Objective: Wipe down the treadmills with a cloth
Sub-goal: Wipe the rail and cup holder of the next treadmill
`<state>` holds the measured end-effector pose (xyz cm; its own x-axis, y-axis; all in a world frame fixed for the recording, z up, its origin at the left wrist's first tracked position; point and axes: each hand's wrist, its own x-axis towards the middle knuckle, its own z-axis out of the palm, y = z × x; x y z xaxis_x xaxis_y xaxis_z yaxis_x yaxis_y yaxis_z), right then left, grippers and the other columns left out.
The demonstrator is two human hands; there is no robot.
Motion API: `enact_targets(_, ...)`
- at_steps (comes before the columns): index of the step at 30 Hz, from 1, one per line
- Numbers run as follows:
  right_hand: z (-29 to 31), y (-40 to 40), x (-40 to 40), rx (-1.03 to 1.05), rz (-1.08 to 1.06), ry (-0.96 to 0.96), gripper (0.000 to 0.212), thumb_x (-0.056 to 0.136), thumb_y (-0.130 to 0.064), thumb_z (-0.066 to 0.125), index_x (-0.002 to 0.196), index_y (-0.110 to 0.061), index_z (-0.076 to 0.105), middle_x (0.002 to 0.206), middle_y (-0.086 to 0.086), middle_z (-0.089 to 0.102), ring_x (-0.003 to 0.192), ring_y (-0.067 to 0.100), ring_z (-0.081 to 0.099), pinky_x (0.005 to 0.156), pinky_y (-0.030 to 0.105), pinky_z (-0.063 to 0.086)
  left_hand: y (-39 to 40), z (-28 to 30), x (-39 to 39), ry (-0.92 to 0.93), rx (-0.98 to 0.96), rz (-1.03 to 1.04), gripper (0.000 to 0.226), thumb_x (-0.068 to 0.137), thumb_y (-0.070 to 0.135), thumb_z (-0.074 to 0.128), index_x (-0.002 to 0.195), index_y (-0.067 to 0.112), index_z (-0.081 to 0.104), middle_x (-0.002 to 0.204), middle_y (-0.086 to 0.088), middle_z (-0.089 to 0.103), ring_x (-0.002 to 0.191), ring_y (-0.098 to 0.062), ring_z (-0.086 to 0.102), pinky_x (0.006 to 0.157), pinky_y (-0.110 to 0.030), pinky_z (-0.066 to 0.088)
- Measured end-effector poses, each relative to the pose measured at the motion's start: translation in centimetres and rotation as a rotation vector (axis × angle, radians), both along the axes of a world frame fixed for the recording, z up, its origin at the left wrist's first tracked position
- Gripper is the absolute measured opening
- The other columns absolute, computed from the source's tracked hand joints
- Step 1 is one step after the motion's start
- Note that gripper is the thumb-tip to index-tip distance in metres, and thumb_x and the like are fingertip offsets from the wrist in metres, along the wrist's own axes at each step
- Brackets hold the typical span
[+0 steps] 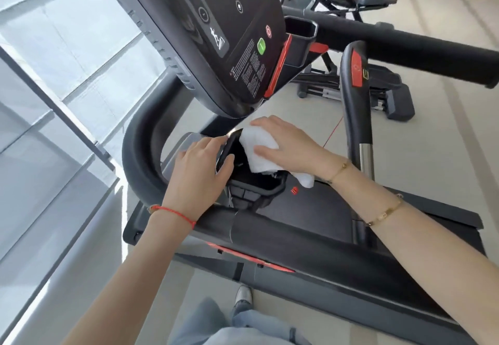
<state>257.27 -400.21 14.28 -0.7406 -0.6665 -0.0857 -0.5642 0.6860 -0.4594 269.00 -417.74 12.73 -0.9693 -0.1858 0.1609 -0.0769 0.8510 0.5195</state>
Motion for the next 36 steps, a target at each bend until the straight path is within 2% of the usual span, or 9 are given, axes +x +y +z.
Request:
enact_targets(4,-0.9,2.8,-0.4,-0.067,-0.093,-0.138,0.041,0.096,-0.033,0.055,0.135,-0.021,0.046,0.123,-0.001,0.056,0.109,0.019,0.053,0.083,0.028,0.037,-0.2,0.0,-0.4,-0.039,0.043,-0.034,0.044,0.097,0.032,0.051,0.139,0.021,0.050,0.122,-0.002,0.062,0.112,-0.023,0.058,0.098,-0.044,0.046)
enact_targets(7,-0.4,0.5,-1.0,-0.037,0.036,-0.018,0.041,0.099,-0.029,0.052,0.138,-0.019,0.044,0.130,0.001,0.051,0.114,0.015,0.048,0.090,0.026,0.034,-0.8,0.2,-0.6,-0.044,0.034,-0.066,0.042,0.097,0.030,0.052,0.137,0.020,0.051,0.123,0.000,0.062,0.114,-0.022,0.058,0.097,-0.045,0.046)
enact_targets(10,-0.4,-2.7,-1.3,-0.005,0.156,0.110,0.036,0.099,-0.023,0.051,0.134,-0.017,0.047,0.128,0.004,0.051,0.117,0.021,0.047,0.098,0.034,0.038,-1.3,0.2,-1.0,-0.037,0.033,-0.094,0.039,0.096,0.027,0.054,0.134,0.018,0.054,0.120,0.002,0.063,0.111,-0.020,0.059,0.094,-0.045,0.047)
enact_targets(15,-1.6,0.1,-0.6,-0.068,-0.025,0.082,0.037,0.099,-0.029,0.049,0.135,-0.023,0.046,0.127,-0.002,0.054,0.110,0.019,0.051,0.081,0.028,0.033,-1.8,-0.1,-1.4,-0.043,0.062,-0.127,0.041,0.096,0.031,0.052,0.136,0.020,0.053,0.123,0.003,0.063,0.111,-0.018,0.059,0.097,-0.043,0.046)
enact_targets(18,-2.2,2.2,0.0,-0.127,-0.126,0.045,0.033,0.098,-0.031,0.050,0.130,-0.024,0.049,0.123,-0.004,0.056,0.105,0.019,0.054,0.080,0.029,0.034,-2.1,-0.4,-1.6,-0.051,0.063,-0.141,0.043,0.097,0.034,0.051,0.138,0.020,0.050,0.124,0.002,0.063,0.114,-0.017,0.059,0.100,-0.042,0.045)
enact_targets(24,-1.1,-1.3,-0.4,-0.047,-0.034,0.121,0.036,0.099,-0.033,0.050,0.135,-0.026,0.048,0.122,-0.005,0.057,0.104,0.017,0.054,0.082,0.034,0.041,-2.0,-0.7,-1.5,-0.036,0.075,-0.166,0.043,0.098,0.029,0.051,0.138,0.014,0.050,0.120,-0.004,0.064,0.110,-0.022,0.060,0.097,-0.043,0.047)
enact_targets(28,-1.7,-0.5,2.0,-0.122,-0.271,0.080,0.038,0.099,-0.026,0.050,0.136,-0.026,0.045,0.126,-0.003,0.049,0.106,0.021,0.051,0.078,0.031,0.034,-2.1,-0.7,-1.6,-0.033,0.092,-0.187,0.042,0.098,0.029,0.049,0.137,0.014,0.050,0.123,-0.002,0.063,0.112,-0.020,0.059,0.098,-0.045,0.047)
enact_targets(32,-2.8,0.3,6.5,-0.301,-0.594,-0.158,0.058,0.099,-0.026,0.050,0.148,-0.024,0.019,0.127,-0.008,0.026,0.107,0.012,0.039,0.084,0.022,0.030,-2.2,-0.6,-1.6,-0.020,0.082,-0.197,0.043,0.098,0.030,0.049,0.137,0.011,0.050,0.122,-0.004,0.063,0.111,-0.021,0.060,0.096,-0.045,0.048)
enact_targets(36,-3.0,-0.3,8.3,-0.360,-0.668,-0.222,0.063,0.098,-0.025,0.050,0.149,-0.023,0.013,0.124,-0.010,0.019,0.109,0.012,0.037,0.089,0.023,0.030,-2.1,-0.6,-1.7,-0.016,0.087,-0.203,0.043,0.098,0.030,0.048,0.137,0.011,0.050,0.119,-0.004,0.064,0.107,-0.021,0.061,0.095,-0.045,0.048)
